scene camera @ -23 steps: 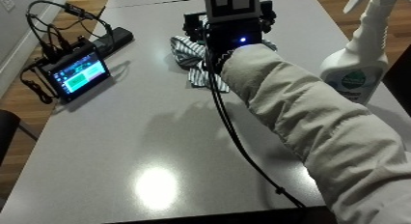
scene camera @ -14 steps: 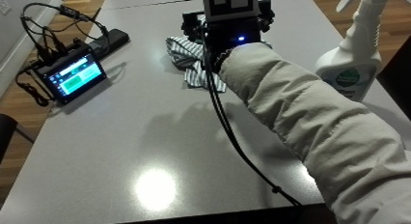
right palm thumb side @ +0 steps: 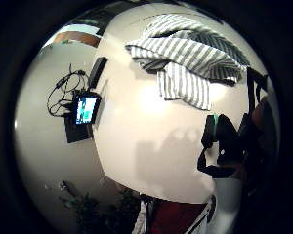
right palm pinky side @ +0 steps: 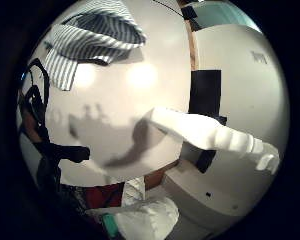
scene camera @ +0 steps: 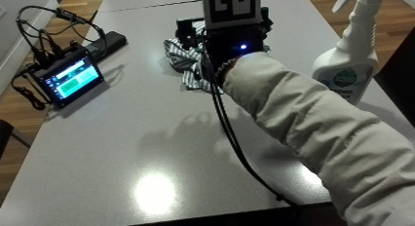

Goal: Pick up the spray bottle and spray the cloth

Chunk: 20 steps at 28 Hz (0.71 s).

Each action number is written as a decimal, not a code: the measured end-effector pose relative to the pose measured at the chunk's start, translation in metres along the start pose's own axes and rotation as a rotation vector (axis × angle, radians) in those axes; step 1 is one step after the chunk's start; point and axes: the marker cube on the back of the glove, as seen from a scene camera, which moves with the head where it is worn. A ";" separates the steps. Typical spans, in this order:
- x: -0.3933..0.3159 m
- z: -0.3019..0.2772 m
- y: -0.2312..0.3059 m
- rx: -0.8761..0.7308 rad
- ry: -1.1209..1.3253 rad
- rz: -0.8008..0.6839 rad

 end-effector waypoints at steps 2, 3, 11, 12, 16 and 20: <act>-0.004 0.002 0.015 -0.023 -0.023 -0.057; -0.005 0.004 0.027 -0.036 -0.042 -0.101; 0.066 0.002 0.137 0.423 -0.511 -0.495; 0.084 -0.001 0.147 0.489 -0.667 -0.457; 0.167 0.003 0.142 0.731 -1.110 -0.241; 0.211 0.005 0.095 0.759 -1.205 -0.147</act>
